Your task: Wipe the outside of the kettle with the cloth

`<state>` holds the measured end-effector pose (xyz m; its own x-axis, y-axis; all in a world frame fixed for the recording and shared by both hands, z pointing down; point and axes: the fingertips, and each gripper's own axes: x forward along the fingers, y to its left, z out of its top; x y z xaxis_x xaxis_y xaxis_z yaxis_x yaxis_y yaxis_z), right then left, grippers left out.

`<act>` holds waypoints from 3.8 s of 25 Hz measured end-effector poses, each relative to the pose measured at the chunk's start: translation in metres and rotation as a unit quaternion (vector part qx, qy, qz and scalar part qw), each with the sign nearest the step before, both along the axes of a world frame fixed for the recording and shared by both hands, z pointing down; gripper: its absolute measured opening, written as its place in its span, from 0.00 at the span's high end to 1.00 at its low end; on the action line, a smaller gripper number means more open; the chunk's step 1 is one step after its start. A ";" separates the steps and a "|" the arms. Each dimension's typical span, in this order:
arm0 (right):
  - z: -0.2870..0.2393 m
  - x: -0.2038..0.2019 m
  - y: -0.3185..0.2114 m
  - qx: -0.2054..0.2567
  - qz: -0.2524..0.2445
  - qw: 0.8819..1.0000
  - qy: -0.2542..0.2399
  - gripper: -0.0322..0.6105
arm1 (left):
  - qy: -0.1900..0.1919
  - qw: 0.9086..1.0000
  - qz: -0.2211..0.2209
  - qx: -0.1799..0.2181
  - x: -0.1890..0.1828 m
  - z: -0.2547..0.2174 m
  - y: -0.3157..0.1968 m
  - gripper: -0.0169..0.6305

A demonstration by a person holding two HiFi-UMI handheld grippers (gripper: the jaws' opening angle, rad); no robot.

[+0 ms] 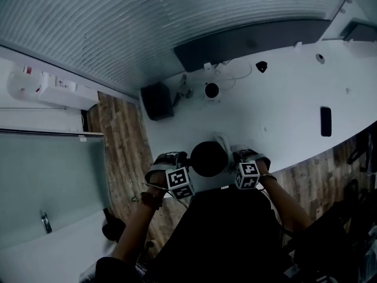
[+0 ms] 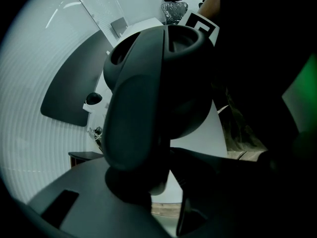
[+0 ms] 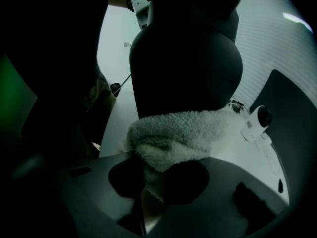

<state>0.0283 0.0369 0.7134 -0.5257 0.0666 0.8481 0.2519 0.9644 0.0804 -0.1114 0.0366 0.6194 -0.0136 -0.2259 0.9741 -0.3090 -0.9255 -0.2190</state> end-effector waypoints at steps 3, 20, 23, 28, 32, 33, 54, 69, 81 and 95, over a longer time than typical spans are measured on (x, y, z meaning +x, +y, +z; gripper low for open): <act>-0.026 0.019 -0.016 -0.035 0.024 0.999 -0.026 0.84 | 0.003 1.000 -0.011 0.009 0.001 0.000 -0.001 0.77; -0.141 -0.034 -0.044 0.091 -0.173 0.980 -0.049 0.85 | -0.018 1.000 0.008 0.005 0.000 0.002 -0.006 0.77; -0.137 -0.029 -0.048 0.071 -0.148 0.985 -0.056 0.85 | -0.026 0.999 0.019 0.000 0.002 0.002 -0.007 0.77; -0.131 -0.026 -0.055 0.061 -0.130 0.988 -0.050 0.85 | -0.024 1.000 0.020 0.003 0.002 0.002 -0.009 0.77; -0.091 -0.018 -0.059 0.086 -0.149 0.985 -0.019 0.85 | -0.026 1.000 0.018 0.002 0.003 0.002 -0.007 0.77; -0.078 -0.017 -0.057 0.078 -0.150 0.985 -0.015 0.85 | -0.027 0.999 0.017 0.004 0.002 0.003 -0.008 0.77; -0.139 -0.013 -0.077 0.043 -0.124 0.989 -0.063 0.84 | 0.010 0.995 0.095 0.016 0.006 0.001 -0.012 0.77; -0.053 -0.035 -0.079 0.006 -0.137 0.990 0.025 0.85 | 0.019 0.991 0.132 -0.001 0.006 -0.002 -0.007 0.77; 0.008 -0.013 -0.071 -0.117 -0.013 0.989 0.087 0.84 | 0.035 0.989 0.144 0.006 0.007 -0.003 -0.007 0.77; -0.119 -0.022 -0.074 -0.018 -0.051 0.999 0.008 0.85 | 0.000 0.961 0.276 0.028 0.042 0.001 -0.053 0.77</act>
<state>0.0061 -0.0372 0.5946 -0.5013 0.1492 0.8523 0.3492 0.9361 0.0415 -0.0698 -0.0163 0.6208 0.1225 -0.2504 0.9604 0.2253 -0.9354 -0.2726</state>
